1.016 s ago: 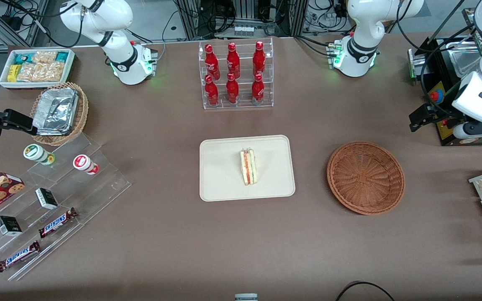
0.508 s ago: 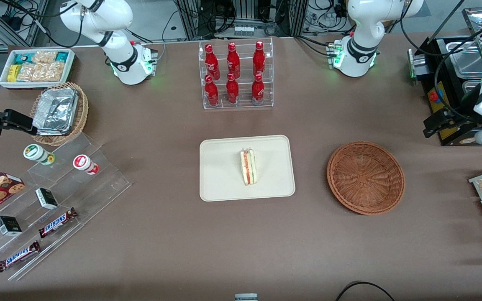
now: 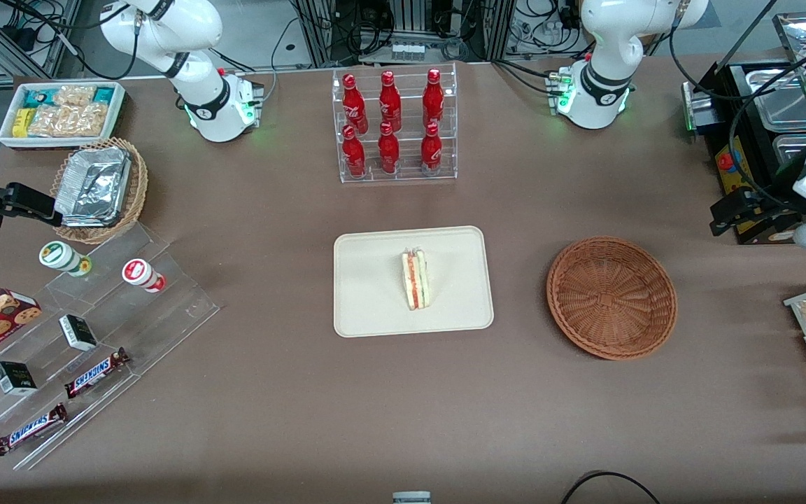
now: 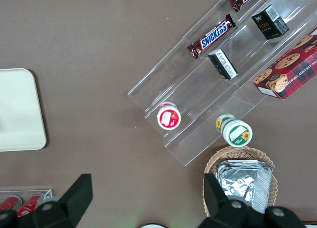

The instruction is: Place sandwich from basket to tray

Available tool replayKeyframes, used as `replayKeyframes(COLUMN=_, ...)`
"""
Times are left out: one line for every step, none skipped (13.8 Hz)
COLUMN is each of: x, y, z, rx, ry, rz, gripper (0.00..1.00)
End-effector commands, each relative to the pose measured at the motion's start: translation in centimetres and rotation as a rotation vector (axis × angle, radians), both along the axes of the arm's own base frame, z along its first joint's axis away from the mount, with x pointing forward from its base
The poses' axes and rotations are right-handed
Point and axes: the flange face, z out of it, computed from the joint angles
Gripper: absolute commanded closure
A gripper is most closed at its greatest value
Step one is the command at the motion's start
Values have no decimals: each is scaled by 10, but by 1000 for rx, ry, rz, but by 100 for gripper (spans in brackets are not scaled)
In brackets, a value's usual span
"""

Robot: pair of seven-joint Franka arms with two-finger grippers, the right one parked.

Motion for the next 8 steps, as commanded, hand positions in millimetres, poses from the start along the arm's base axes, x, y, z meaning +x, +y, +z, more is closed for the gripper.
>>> replayKeyframes(x=-4, y=5, z=8, rx=11, ry=28, rz=-25, gripper=0)
replayKeyframes(x=-7, y=5, z=8, rx=11, ry=43, rz=-29, gripper=0)
replayKeyframes(x=-9, y=5, z=8, rx=12, ry=54, rz=-49, gripper=0)
replayKeyframes(x=-11, y=5, z=8, rx=12, ry=64, rz=-59, gripper=0)
replayKeyframes(x=-12, y=4, z=7, rx=12, ry=70, rz=-44, gripper=0)
replayKeyframes(x=-13, y=3, z=7, rx=12, ry=76, rz=-41, gripper=0)
replayKeyframes(x=-13, y=2, z=8, rx=12, ry=74, rz=-42, gripper=0)
replayKeyframes(x=-13, y=2, z=7, rx=14, ry=76, rz=-41, gripper=0)
